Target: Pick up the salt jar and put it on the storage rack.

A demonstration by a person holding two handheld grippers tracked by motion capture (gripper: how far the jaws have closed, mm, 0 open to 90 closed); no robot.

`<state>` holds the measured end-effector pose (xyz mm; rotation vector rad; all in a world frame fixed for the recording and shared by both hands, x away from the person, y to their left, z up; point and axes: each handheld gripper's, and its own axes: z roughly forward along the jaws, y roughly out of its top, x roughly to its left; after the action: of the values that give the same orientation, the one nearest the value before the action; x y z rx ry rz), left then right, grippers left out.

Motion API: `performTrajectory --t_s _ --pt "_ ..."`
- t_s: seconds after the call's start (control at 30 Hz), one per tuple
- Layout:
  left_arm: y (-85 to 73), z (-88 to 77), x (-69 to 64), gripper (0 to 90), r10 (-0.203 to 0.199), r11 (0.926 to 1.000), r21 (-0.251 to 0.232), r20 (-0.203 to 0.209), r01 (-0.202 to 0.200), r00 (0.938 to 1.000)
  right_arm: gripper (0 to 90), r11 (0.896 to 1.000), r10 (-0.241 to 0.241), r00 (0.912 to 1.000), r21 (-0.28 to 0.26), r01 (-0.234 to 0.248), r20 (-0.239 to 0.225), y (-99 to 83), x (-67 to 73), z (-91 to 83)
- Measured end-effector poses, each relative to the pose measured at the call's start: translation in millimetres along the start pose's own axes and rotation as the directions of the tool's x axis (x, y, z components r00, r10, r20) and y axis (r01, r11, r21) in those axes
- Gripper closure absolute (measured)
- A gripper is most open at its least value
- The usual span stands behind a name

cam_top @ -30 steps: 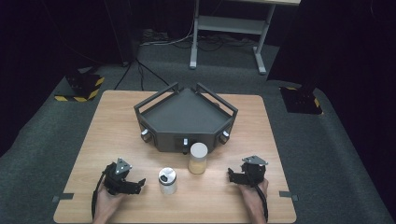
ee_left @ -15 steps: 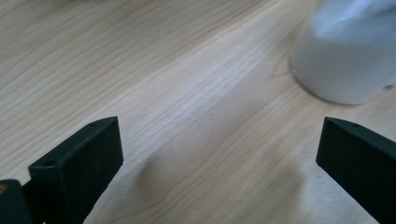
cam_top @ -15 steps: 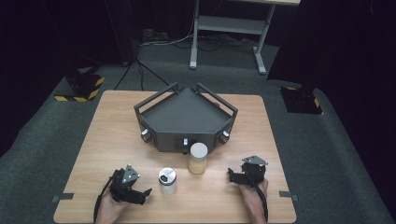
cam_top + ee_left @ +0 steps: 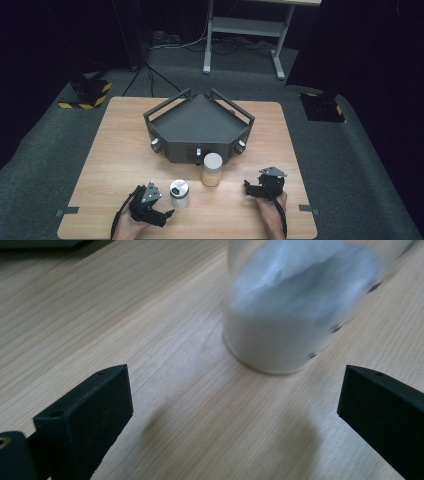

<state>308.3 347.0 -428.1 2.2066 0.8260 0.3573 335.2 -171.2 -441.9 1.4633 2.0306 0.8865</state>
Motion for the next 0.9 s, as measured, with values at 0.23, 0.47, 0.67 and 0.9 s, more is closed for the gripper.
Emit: performTrajectory --t_s 0.23,0.47,0.67,0.9 --pt "2.0 9.5 -4.0 2.6 -0.004 0.9986 -0.052 0.024 0.005 0.9997 4.2 1.000 0.000 1.0000 0.000 0.000 0.000 0.0 0.0 0.0" --pt "4.3 17.9 -9.3 5.0 -0.005 0.9962 -0.086 0.025 0.007 0.9997 4.4 1.000 0.000 1.0000 -0.001 0.000 -0.001 -0.1 -0.3 0.0" --pt "7.4 24.0 -11.2 7.4 -0.014 0.9940 -0.108 0.029 0.017 0.9995 4.5 1.000 0.001 1.0000 -0.001 -0.001 -0.001 -0.2 -0.4 -0.1" --pt "11.3 30.6 -16.9 10.9 -0.007 0.9925 -0.122 0.017 0.009 0.9998 4.6 1.000 0.001 1.0000 -0.001 -0.001 -0.001 -0.3 -0.5 -0.1"
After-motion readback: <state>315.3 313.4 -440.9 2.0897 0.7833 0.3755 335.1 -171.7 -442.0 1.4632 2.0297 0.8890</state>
